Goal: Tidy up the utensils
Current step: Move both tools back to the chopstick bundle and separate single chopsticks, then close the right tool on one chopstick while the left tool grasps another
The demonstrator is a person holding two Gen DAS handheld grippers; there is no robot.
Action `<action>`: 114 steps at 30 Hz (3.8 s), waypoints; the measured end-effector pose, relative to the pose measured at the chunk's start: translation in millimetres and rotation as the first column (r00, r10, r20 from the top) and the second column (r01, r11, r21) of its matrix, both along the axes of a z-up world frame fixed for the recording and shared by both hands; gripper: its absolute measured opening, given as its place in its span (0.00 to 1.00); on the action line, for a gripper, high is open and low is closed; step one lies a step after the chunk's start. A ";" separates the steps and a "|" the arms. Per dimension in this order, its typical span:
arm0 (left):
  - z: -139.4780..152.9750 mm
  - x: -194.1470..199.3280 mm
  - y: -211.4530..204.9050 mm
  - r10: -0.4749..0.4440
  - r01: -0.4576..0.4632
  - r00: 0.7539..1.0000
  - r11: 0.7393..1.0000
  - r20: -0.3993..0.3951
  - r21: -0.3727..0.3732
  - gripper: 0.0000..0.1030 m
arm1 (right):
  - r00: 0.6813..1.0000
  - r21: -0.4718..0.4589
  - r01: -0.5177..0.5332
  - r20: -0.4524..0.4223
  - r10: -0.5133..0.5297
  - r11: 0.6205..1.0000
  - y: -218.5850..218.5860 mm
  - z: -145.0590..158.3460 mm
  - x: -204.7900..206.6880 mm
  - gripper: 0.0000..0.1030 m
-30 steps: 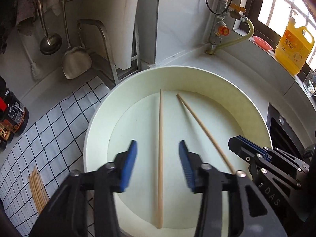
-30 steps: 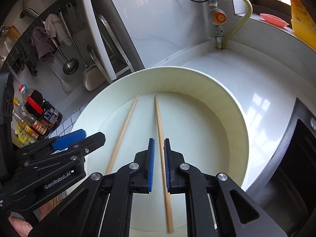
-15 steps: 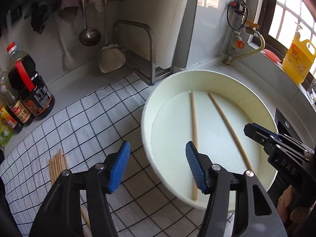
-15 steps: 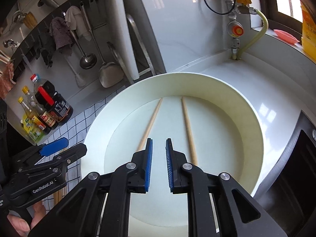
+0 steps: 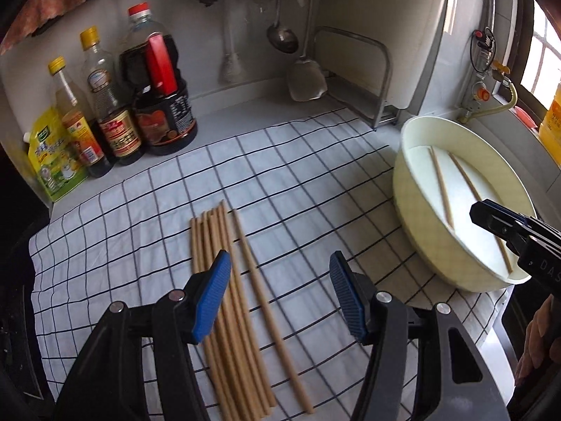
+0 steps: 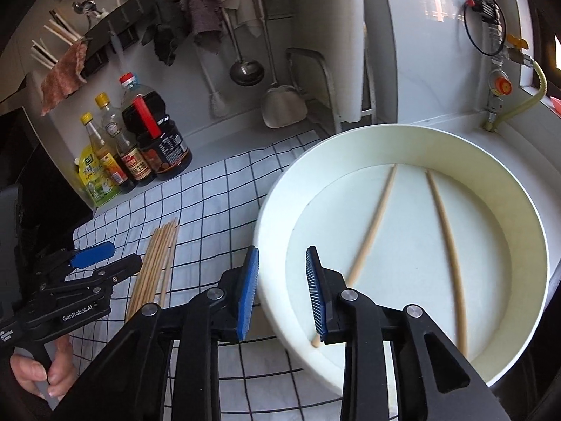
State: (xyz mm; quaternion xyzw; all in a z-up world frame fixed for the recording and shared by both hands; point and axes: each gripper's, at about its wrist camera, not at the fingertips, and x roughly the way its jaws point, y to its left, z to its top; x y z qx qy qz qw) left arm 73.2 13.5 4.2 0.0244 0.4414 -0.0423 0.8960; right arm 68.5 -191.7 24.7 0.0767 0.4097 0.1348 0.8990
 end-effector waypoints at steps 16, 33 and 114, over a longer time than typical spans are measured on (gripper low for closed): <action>-31.6 -15.8 101.7 0.126 -0.123 0.991 0.990 0.048 -0.063 0.63 | 0.988 -0.019 -0.149 0.045 0.150 0.989 77.3 -8.2 -21.1 0.40; -49.3 -2.0 121.8 0.119 -0.116 0.990 0.992 0.072 -0.049 0.69 | 0.966 -0.090 -0.255 -0.064 0.250 0.963 139.5 -57.0 0.5 0.43; -88.4 -9.7 98.9 0.161 -0.146 0.978 0.982 -0.129 0.121 0.95 | 0.949 -0.195 -0.311 -0.127 0.290 0.930 138.2 -91.8 1.8 0.45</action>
